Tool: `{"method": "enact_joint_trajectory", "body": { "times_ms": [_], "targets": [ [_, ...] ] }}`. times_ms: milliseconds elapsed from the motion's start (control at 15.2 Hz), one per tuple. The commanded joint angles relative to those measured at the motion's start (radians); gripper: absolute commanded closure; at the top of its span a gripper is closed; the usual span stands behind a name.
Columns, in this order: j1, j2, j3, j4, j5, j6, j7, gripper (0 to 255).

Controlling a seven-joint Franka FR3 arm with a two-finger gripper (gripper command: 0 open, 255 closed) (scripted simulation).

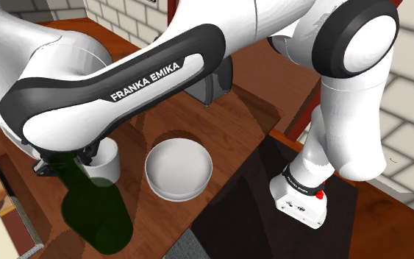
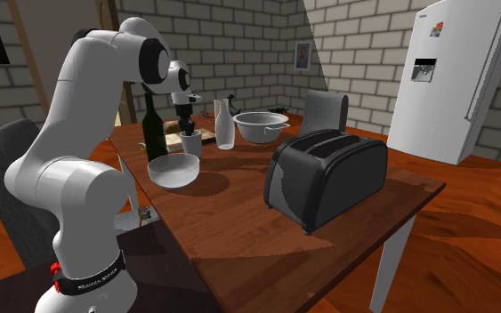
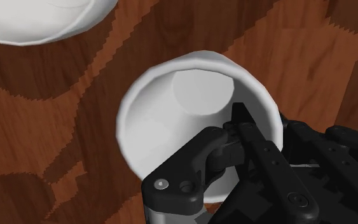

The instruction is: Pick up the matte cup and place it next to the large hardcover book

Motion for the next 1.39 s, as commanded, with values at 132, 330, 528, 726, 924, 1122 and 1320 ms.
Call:
{"method": "enact_joint_trajectory", "body": {
  "times_ms": [132, 330, 528, 726, 924, 1122, 1320],
  "targets": [
    [0.0, 0.002, -0.001, -0.01, -0.002, 0.011, 0.001, 255],
    [0.0, 0.002, -0.001, -0.01, -0.002, 0.011, 0.001, 255],
    [-0.003, 0.002, -0.002, -0.008, -0.001, 0.01, -0.003, 0],
    [-0.003, 0.003, -0.003, -0.003, -0.001, 0.006, -0.005, 0],
    [0.004, -0.012, 0.003, 0.036, 0.006, -0.049, -0.005, 0],
    [0.009, -0.02, 0.007, 0.084, 0.012, -0.104, -0.01, 0],
    [0.009, -0.02, 0.007, 0.084, 0.012, -0.104, -0.01, 0]
  ]
}}
